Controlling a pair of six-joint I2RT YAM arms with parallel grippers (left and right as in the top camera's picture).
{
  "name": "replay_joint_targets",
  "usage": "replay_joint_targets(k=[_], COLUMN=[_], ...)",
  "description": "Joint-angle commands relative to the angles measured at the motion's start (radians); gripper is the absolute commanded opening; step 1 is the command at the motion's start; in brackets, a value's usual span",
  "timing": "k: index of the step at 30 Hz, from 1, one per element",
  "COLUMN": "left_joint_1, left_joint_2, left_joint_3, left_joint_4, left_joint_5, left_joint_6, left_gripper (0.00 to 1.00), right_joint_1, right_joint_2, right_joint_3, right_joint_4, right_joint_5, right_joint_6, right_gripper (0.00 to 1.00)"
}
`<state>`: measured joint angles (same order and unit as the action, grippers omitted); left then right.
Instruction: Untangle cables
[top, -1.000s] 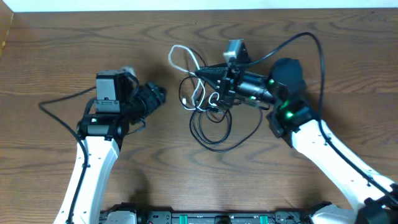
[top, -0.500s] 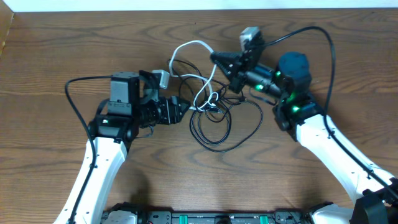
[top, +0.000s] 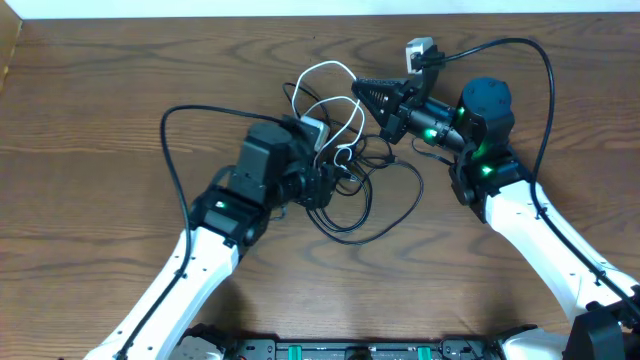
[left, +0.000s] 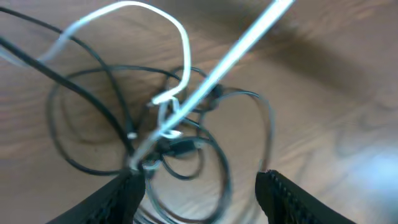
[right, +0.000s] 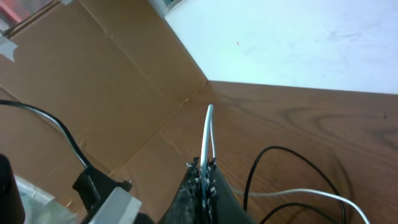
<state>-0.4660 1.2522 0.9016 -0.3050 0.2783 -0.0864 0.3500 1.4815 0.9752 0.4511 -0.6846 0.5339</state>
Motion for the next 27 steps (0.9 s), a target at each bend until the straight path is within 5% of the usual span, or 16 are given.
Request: replay_joint_targets(k=[1,9,13,19,23,27], left_joint_1=[-0.023,-0.023,-0.023,-0.023,-0.023,-0.023], left_joint_2=[0.037,0.156,0.171,0.167,0.136,0.074], left_joint_3=[-0.010,-0.010,-0.010,-0.010,-0.010,-0.010], left_joint_4=[0.007,0.165,0.203,0.202,0.198,0.178], left_joint_5=[-0.223,-0.245,-0.246,-0.245,-0.246,-0.245], left_joint_6=[0.015,0.015,0.015,0.014,0.002,-0.004], left_gripper=[0.64,0.63,0.45,0.32,0.08,0.08], right_joint_1=[-0.023,-0.057,-0.057,-0.057,-0.057,-0.056], right_joint_2=[-0.002,-0.002,-0.002,-0.002,-0.002,-0.002], right_joint_3=[0.006,0.006,0.006,0.006,0.006,0.006], right_joint_4=[0.001,-0.001,-0.029,-0.052,-0.108,-0.182], right_joint_5=[-0.051,-0.115,-0.115,-0.096,0.005,0.124], right_joint_6=[0.021,0.047,0.049,0.048,-0.004,-0.098], right_gripper=[0.01,0.01,0.01,0.01,0.01,0.01])
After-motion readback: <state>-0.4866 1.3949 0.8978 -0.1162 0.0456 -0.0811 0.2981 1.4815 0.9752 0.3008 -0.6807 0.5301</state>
